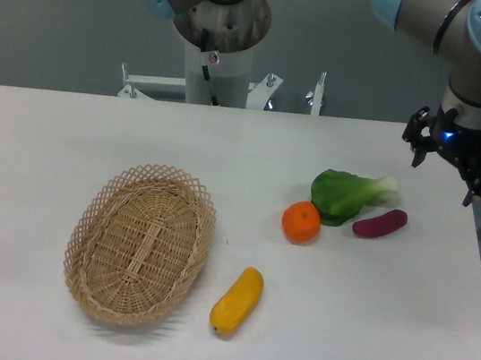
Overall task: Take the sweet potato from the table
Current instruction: 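Move the open gripper toward the purple sweet potato beside the bok choy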
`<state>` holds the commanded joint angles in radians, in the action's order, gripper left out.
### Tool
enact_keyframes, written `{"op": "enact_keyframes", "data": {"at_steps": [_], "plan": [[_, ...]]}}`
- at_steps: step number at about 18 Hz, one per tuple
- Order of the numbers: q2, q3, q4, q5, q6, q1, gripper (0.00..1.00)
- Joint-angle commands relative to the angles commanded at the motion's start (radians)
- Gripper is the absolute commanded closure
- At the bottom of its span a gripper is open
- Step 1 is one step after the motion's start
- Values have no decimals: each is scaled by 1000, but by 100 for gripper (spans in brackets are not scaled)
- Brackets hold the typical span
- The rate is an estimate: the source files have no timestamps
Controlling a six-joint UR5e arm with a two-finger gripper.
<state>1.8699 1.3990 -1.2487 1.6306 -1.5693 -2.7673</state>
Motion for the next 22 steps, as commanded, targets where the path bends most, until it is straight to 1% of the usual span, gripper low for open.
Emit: {"op": "enact_keyframes", "data": {"at_steps": [11,15,17,18,20,22], "plan": [[6,17,0,-14,0,0,0],[15,29,6,-12,-2,9,0],[20,46,14,-8,-5,15,0],[21,58,23,-8,-5,15,0],[34,81,79,-5,-29,15,0],[41,118,138,-2,-69,15,0]]}}
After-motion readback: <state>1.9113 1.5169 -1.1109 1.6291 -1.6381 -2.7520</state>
